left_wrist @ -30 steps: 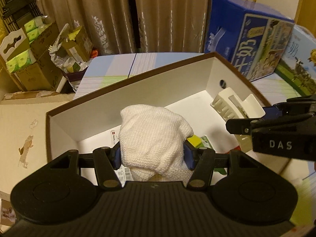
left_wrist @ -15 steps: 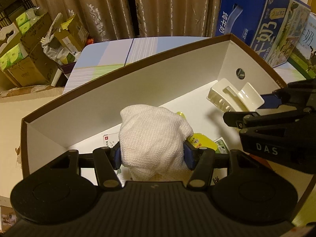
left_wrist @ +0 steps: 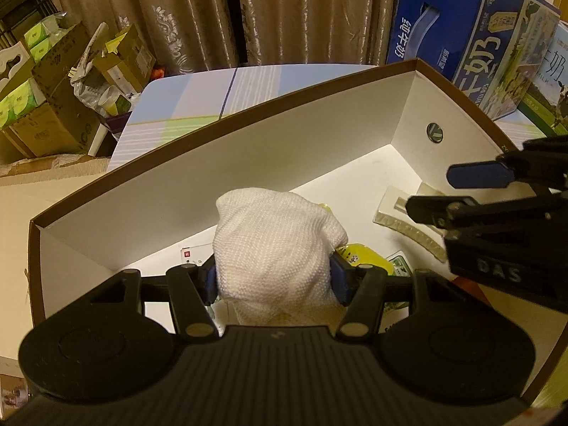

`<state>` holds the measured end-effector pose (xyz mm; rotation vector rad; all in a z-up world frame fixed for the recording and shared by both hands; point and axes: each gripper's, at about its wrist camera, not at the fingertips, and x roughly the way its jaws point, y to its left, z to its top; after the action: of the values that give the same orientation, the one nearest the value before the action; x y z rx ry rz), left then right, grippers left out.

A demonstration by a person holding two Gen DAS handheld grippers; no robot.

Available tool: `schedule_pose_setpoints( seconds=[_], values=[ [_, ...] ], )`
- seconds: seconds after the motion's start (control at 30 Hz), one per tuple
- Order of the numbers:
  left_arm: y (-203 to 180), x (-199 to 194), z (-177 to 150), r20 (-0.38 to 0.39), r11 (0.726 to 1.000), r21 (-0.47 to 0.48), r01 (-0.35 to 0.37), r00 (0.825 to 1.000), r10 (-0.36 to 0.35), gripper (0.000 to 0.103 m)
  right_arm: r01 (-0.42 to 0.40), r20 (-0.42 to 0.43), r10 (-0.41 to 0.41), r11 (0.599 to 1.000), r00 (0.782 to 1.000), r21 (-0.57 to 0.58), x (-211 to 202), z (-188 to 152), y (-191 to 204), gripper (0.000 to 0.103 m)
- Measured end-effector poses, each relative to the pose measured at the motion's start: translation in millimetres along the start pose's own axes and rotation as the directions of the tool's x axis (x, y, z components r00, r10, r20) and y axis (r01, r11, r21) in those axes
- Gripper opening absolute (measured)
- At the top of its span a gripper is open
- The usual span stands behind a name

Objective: Organize objects
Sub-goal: 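Open both grippers to drop sock and hair clip into the box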

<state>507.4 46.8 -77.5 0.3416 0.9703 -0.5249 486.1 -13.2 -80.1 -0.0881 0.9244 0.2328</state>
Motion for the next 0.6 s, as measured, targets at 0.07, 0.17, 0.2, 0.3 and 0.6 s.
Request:
schedule_pose_setpoints(
  seconds=[0.07,0.17,0.2,0.3,0.6],
  values=[
    [-0.4,-1.6,0.7,0.006,1.0,0.004,0.001,1.0,-0.001,0.056,-0.014,0.001,0.014,1.0,1.0,0.013,-6.1,-1.0,-0.9,0.04],
    [0.0,-6.8,1.7,0.028,1.0,0.002,0.004,1.0,-0.004,0.065,-0.044,0.004,0.044,0.998,0.999,0.043,-18.5,-5.1,-4.3,0.04],
    [0.0,-9.9,2.3,0.039,1.0,0.001,0.004,0.999,-0.004,0.068,-0.052,0.004,0.051,0.997,0.999,0.053,-22.7,-5.0,-5.3,0.041],
    [-0.4,-20.5,4.3,0.067,1.0,0.01,0.003,0.998,-0.003,0.08,-0.076,0.015,0.075,0.993,0.997,0.088,-36.8,-10.0,-8.8,0.044],
    [9.6,-66.2,-6.4,0.098,0.999,-0.031,0.02,0.995,-0.017,0.093,-0.11,0.057,0.102,0.98,0.993,0.163,-79.4,-28.1,-14.1,0.052]
  ],
)
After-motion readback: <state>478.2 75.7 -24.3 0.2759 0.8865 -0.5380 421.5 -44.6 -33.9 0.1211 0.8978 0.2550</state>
